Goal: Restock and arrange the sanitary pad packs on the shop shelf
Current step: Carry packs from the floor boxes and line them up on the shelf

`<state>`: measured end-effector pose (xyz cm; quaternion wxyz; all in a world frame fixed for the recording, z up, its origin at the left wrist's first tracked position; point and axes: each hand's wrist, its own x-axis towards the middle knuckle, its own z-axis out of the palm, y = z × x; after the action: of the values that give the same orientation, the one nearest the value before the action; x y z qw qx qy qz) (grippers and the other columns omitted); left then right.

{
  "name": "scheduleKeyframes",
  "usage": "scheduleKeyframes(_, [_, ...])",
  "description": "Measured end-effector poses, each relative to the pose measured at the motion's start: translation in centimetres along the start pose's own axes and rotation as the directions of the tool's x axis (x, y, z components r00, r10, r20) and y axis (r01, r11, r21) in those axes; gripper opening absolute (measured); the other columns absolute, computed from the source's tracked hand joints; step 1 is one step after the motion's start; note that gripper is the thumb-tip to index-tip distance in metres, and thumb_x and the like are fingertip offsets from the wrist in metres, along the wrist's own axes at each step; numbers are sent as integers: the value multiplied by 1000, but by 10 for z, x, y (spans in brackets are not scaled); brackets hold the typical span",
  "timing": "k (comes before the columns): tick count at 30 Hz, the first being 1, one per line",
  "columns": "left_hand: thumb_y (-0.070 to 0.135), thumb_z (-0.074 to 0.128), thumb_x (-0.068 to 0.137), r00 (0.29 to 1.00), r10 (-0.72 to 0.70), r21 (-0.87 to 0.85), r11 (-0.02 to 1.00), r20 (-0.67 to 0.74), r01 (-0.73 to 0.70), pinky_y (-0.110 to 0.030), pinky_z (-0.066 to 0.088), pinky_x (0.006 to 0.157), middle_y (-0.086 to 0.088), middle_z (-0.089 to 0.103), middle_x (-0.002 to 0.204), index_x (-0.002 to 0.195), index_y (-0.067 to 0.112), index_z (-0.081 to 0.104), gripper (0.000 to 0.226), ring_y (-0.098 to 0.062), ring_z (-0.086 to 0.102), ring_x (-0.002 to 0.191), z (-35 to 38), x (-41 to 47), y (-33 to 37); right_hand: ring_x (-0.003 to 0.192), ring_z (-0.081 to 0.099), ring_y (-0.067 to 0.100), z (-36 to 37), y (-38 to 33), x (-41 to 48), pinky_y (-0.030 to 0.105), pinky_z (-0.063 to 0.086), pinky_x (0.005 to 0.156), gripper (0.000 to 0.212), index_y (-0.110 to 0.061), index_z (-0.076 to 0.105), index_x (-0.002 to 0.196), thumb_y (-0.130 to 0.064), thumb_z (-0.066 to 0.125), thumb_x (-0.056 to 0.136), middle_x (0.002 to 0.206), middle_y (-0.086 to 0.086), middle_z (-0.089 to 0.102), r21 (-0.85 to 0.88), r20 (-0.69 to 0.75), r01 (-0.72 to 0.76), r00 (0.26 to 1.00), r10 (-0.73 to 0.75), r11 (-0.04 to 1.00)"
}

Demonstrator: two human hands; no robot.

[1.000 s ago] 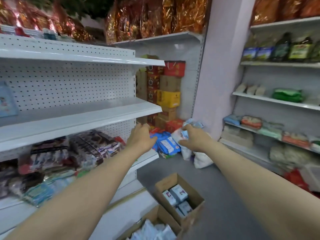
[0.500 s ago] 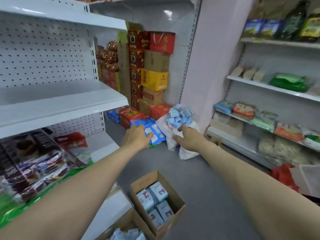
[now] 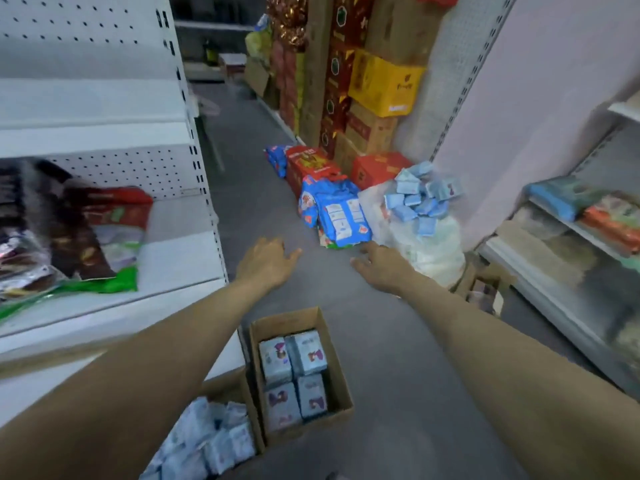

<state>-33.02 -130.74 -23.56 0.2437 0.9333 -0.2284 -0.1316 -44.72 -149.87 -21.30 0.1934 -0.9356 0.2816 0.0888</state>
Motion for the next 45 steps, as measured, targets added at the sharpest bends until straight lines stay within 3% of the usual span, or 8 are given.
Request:
scheduleKeyframes(11, [50,39,103,865,-412,-76,890,287,450,-42,48,97,-18,59,124,125,6,59,53,-36,56,116,206,22,-93,127,51,33,189,95,103,31,37,97,44,-1,51,136,-31,32,110,141,18,53,38,491,-6,871,-13,999])
scheduleKeyframes(14, [50,41,103,789,-498,-119,814,360,568,-40,51,80,-15,61,90,82,12,60,47,-35,60,92,270,28,-132,136,46,28,263,116,122,28,35,104,46,-9,41,149,-33,35,110,150,10,48,140,577,-174,815,63,975])
scheduleKeyframes(17, [49,43,103,663,-603,-207,651,444,730,-33,44,61,-7,56,67,65,16,51,50,-31,60,71,333,37,-163,132,51,27,342,137,142,27,36,104,43,-16,46,147,-34,43,108,145,6,54,258,644,-352,757,111,900])
scheduleKeyframes(22, [61,70,81,394,-718,-472,103,574,875,-49,57,91,-8,69,99,85,24,61,39,-30,66,95,451,55,-228,114,64,29,463,165,182,39,54,95,22,-21,62,99,-42,63,97,122,15,67,368,771,-738,582,258,566])
scheduleKeyframes(27, [45,74,86,257,-696,-547,-229,670,805,-41,57,88,-8,65,84,96,5,64,42,-22,63,80,546,86,-274,103,57,18,566,192,221,36,58,81,25,-16,62,110,-33,70,94,114,4,61,513,770,-833,553,319,206])
scheduleKeyframes(32, [43,74,84,236,-659,-588,-381,714,714,-37,55,96,-9,64,97,102,7,56,44,-21,63,92,606,118,-307,109,62,21,639,214,252,40,51,102,34,-18,61,117,-28,77,88,119,6,67,604,758,-797,569,318,-14])
scheduleKeyframes(37, [44,74,86,293,-631,-653,-468,719,595,-28,53,63,-9,65,105,102,15,56,37,-18,62,85,633,139,-326,110,70,25,672,217,275,44,56,96,63,-21,66,123,-42,92,69,115,5,75,680,719,-716,612,330,-155])
scheduleKeyframes(45, [45,81,74,359,-644,-728,-508,676,459,-27,55,68,-3,71,118,128,17,62,63,-18,66,104,641,151,-327,94,65,18,687,198,289,33,56,89,56,-18,64,125,-46,81,80,106,3,70,662,748,-689,578,327,-295])
